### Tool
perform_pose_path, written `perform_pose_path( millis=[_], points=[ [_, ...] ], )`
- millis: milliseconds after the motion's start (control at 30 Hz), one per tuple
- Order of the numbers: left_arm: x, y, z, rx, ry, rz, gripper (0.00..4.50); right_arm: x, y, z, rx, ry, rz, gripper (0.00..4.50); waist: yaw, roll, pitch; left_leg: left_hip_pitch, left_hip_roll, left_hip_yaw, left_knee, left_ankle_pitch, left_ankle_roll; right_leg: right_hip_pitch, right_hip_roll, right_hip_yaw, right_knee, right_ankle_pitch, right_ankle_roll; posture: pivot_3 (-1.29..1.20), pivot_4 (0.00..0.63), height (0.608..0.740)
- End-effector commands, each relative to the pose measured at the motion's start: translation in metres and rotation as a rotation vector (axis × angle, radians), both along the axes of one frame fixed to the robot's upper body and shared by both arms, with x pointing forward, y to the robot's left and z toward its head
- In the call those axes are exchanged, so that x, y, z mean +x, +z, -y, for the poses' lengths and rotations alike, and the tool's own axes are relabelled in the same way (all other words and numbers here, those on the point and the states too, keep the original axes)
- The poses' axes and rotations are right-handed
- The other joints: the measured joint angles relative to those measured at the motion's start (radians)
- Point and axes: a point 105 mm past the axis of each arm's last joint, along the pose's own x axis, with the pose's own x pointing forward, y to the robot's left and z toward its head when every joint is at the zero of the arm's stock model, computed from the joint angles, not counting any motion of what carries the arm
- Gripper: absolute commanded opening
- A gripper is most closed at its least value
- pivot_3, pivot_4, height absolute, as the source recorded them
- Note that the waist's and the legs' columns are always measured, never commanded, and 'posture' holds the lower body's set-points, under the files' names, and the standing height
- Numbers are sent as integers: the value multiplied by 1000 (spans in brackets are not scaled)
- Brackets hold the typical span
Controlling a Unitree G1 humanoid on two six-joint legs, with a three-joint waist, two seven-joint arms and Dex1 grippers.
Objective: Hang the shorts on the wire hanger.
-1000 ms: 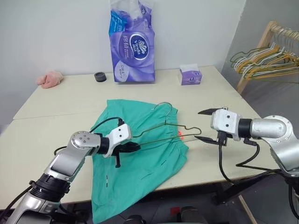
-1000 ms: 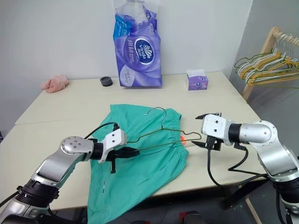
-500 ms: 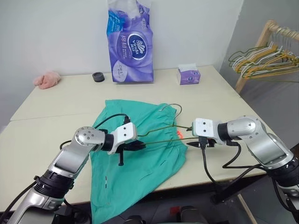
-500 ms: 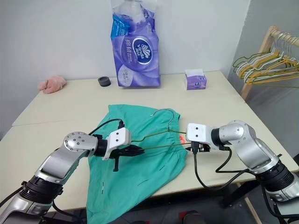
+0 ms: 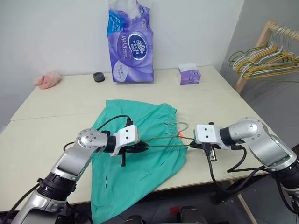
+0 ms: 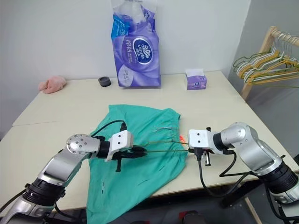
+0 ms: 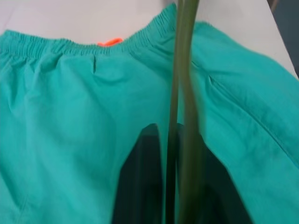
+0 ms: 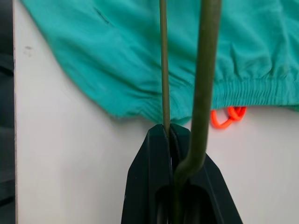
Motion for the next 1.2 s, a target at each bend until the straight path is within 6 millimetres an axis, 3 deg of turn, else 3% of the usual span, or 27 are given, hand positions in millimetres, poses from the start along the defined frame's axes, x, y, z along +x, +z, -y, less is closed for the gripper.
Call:
perform_pose_path(
  millis=[33,133,200,300,400,500,667,867,1000,1200],
  points=[
    [17,24,-8,-99,94,95,1915,1,13,9,-5,-6,48,0,0,0,0,0,0,0,0,0,0,0,0,0,0,0,0,-165,0,740],
    [31,32,-20,-171,195,117,2788,3,14,20,1,-63,44,0,1,0,0,0,0,0,0,0,0,0,0,0,0,0,0,-165,0,740],
    [43,38,-35,-221,296,127,2788,4,14,30,8,-120,33,0,1,0,0,0,0,0,0,0,0,0,0,0,0,0,0,-167,0,740],
    [62,45,-77,-282,499,131,2788,-1,12,57,66,-298,-48,0,7,-1,0,0,0,-1,0,0,0,0,0,0,0,0,0,-169,2,740],
    [58,44,-102,-342,577,63,2788,-7,4,86,172,-547,-182,0,4,-1,-1,0,0,-1,1,0,0,0,-1,0,0,0,0,-175,3,740],
    [38,38,-100,-357,495,-38,2788,-12,-8,100,272,-757,-312,0,2,0,-1,0,0,-1,1,0,-1,0,-1,1,0,0,0,-180,3,740],
    [8,33,-91,-332,353,-157,2788,-17,-23,100,359,-921,-458,0,-4,0,-1,0,0,-1,1,-1,-1,0,0,0,1,0,0,-181,4,740],
    [-10,32,-84,-309,280,-213,2788,-13,-30,91,395,-965,-530,0,-4,0,-1,0,0,1,1,-1,-1,1,-1,1,0,0,0,-162,3,740],
    [-25,15,-74,-197,219,-231,2788,-10,-38,77,390,-950,-609,0,-5,0,-1,0,0,1,1,-1,-1,1,0,1,0,0,0,-142,3,740],
    [-27,11,-66,-174,202,-215,2788,-13,-30,59,395,-857,-666,0,6,0,-1,0,0,1,1,-1,-1,1,0,1,0,0,0,-129,9,740]
  ],
)
